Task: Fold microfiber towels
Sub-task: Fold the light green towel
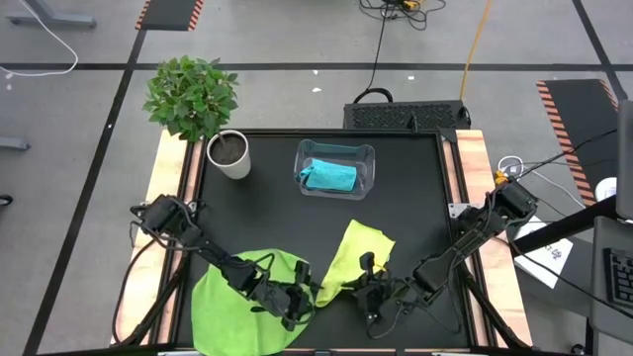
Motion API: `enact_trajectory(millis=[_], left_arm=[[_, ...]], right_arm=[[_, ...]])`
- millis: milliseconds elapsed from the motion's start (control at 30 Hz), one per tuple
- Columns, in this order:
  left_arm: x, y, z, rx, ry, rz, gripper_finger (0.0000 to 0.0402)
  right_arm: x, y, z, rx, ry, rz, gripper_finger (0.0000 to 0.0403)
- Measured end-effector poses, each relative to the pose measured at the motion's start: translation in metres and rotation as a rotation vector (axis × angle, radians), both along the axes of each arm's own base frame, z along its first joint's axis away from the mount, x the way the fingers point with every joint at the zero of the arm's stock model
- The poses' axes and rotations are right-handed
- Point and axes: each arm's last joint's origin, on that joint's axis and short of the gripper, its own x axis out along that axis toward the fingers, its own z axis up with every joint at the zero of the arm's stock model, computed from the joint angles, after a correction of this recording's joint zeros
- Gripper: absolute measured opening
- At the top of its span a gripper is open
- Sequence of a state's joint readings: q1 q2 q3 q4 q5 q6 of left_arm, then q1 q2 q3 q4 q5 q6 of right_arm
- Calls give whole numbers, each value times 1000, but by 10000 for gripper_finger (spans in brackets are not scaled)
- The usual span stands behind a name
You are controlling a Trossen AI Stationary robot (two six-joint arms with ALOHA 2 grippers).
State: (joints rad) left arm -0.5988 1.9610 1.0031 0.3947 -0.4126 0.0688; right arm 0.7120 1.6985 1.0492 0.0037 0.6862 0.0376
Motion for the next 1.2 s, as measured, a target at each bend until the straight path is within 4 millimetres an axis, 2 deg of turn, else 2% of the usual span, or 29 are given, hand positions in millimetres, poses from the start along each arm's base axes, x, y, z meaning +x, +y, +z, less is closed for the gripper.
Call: enact_trajectory(millis=[133,300,500,600,633,967,1200], left_arm=[[4,5,1,-10,-12,20,254],[8,11,2,-52,0,9,199],[6,9,3,-6,2,-27,92],[4,8,12,37,-24,-46,25],[3,9,17,37,-35,-41,13],[-14,18,78,-15,-101,-47,7],[-12,26,85,-110,-73,-99,6]], right_arm=[[0,0,1,-9,-11,-11,2],[0,0,1,-9,-14,-13,2],[-4,5,0,-8,-10,3,2],[-8,10,0,-10,-5,23,2],[-10,11,0,-9,-7,30,2],[-26,30,14,45,-76,90,2],[-32,38,17,72,-120,75,2]])
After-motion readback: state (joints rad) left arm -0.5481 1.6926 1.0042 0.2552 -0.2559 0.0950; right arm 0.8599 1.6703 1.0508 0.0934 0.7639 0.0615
